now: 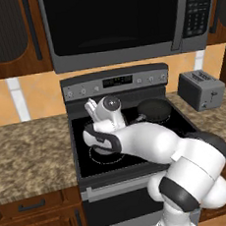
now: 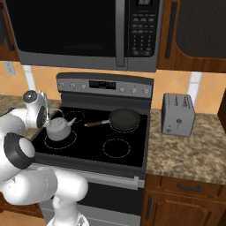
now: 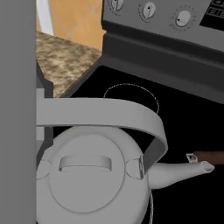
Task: Pick the kettle from the counter and place it on a stove burner. Then turn the burner on.
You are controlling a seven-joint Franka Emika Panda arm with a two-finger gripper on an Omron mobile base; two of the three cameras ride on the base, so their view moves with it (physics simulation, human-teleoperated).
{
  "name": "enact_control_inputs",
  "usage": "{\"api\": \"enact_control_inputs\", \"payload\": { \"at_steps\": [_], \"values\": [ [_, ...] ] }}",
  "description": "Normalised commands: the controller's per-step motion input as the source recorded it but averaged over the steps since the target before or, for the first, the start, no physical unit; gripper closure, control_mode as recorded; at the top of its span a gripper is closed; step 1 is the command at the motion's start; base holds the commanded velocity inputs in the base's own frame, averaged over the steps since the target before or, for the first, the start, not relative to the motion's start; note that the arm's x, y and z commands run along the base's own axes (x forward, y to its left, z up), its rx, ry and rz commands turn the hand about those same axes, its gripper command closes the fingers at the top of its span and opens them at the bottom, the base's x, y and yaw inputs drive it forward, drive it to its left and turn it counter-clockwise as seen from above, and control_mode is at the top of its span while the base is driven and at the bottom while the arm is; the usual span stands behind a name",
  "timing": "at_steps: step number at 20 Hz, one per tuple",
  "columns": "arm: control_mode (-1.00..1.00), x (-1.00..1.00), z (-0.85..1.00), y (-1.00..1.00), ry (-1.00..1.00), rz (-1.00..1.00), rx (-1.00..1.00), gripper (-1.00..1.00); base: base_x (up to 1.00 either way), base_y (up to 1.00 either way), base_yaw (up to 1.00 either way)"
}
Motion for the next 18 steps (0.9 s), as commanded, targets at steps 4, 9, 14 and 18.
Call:
{"api": "enact_control_inputs", "payload": {
  "at_steps": [4,9,14,18],
  "values": [
    [-1.0,0.19,-0.06,0.06,0.0,0.0,0.0,1.0,0.0,0.0,0.0],
    [-1.0,0.0,-0.46,0.09,0.05,0.0,0.01,1.0,0.0,0.0,0.0],
    [-1.0,0.0,-0.45,0.08,0.0,0.0,0.06,1.0,0.0,0.0,0.0],
    [-1.0,0.0,-0.08,0.03,0.0,0.0,0.02,1.0,0.0,0.0,0.0]
  ]
}}
